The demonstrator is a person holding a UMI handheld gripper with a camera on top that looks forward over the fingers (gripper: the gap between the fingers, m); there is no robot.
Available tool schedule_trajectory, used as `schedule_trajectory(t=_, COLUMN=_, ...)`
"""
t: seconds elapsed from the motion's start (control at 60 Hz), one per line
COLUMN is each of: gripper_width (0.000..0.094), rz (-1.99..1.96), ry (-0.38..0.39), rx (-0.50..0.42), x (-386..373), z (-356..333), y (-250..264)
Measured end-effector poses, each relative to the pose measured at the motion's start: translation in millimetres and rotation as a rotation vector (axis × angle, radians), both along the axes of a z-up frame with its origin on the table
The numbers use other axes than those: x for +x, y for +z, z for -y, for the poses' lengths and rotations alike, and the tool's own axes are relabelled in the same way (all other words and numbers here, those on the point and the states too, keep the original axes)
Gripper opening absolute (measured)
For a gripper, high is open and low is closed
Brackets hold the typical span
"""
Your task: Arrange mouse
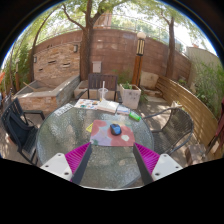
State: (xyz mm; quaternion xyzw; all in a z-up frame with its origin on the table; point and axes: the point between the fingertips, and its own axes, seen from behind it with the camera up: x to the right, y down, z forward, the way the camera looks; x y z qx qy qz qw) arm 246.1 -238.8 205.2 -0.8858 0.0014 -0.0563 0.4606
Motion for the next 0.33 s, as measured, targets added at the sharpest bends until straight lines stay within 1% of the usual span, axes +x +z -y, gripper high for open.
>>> schedule_trajectory(t=0.133, gripper_width=0.0849, rz=0.007, ry=0.009, rx=-0.003, x=-6, z=21, y=0)
schedule_trajectory(t=0.333, gripper_width=0.085, rz=0.012, ry=0.006, rx=0.004, x=-7, z=29, y=6)
